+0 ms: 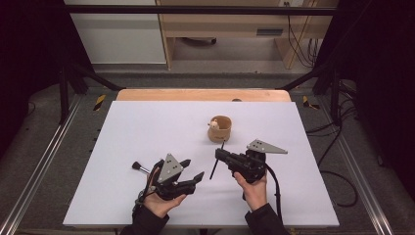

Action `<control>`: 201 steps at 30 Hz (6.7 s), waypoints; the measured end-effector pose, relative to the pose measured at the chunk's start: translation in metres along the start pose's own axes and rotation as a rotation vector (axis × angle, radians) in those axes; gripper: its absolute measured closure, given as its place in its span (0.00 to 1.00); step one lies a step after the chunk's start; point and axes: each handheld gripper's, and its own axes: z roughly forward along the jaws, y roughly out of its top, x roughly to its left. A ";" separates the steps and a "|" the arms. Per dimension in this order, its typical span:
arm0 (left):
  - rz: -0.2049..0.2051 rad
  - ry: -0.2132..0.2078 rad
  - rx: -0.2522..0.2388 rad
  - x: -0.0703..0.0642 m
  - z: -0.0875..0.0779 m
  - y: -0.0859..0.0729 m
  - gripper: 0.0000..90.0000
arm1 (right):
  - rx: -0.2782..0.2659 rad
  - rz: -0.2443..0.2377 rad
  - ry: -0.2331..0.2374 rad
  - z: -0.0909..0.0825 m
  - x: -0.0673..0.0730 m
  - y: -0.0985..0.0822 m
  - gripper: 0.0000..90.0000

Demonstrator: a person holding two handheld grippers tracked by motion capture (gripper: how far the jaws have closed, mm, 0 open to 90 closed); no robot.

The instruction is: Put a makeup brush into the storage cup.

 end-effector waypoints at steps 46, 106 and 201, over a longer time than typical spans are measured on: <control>-0.040 0.124 -0.045 0.088 -0.074 -0.041 0.10 | -0.048 -0.098 -0.097 -0.030 -0.015 0.012 0.95; -0.034 0.159 -0.056 0.115 -0.088 -0.059 0.07 | -0.099 -0.219 -0.325 0.027 -0.038 0.095 0.95; -0.047 0.166 -0.069 0.113 -0.088 -0.057 0.08 | 0.054 -0.168 -0.358 0.047 -0.076 0.058 0.61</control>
